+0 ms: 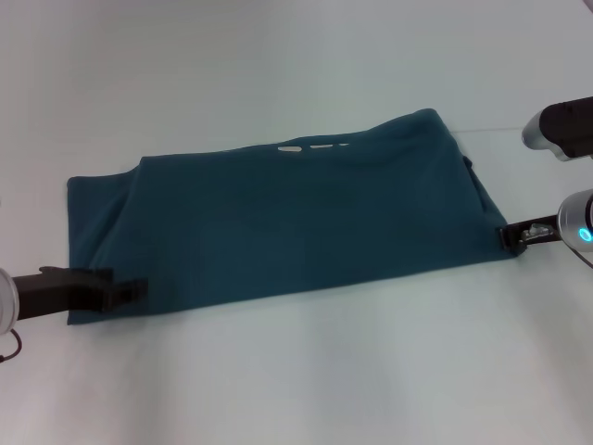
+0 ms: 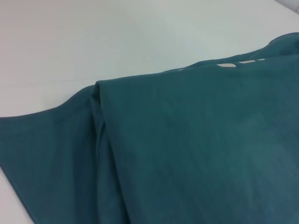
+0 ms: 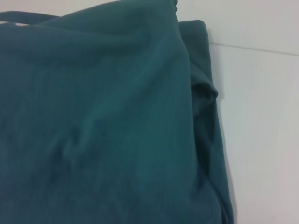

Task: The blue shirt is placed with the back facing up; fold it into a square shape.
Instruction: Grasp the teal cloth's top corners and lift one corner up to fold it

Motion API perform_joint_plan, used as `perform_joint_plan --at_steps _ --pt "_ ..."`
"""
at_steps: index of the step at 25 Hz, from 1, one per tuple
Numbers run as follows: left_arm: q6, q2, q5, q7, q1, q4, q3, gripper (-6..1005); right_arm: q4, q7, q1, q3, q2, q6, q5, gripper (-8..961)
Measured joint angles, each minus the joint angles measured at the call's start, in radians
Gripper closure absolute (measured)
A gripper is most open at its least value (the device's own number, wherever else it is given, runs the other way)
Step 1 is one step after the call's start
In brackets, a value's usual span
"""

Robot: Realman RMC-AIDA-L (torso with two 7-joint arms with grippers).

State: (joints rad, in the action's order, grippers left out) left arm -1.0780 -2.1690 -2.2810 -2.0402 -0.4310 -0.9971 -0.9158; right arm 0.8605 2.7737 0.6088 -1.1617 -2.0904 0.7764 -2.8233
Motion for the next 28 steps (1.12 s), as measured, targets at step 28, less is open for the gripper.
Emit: perform_joint_plan --at_steps 28 --pt "-0.046 0.005 -0.195 -0.134 -0.02 -0.136 0.0 393 0.114 -0.009 -0.049 -0.04 -0.007 0.058 0.007 925"
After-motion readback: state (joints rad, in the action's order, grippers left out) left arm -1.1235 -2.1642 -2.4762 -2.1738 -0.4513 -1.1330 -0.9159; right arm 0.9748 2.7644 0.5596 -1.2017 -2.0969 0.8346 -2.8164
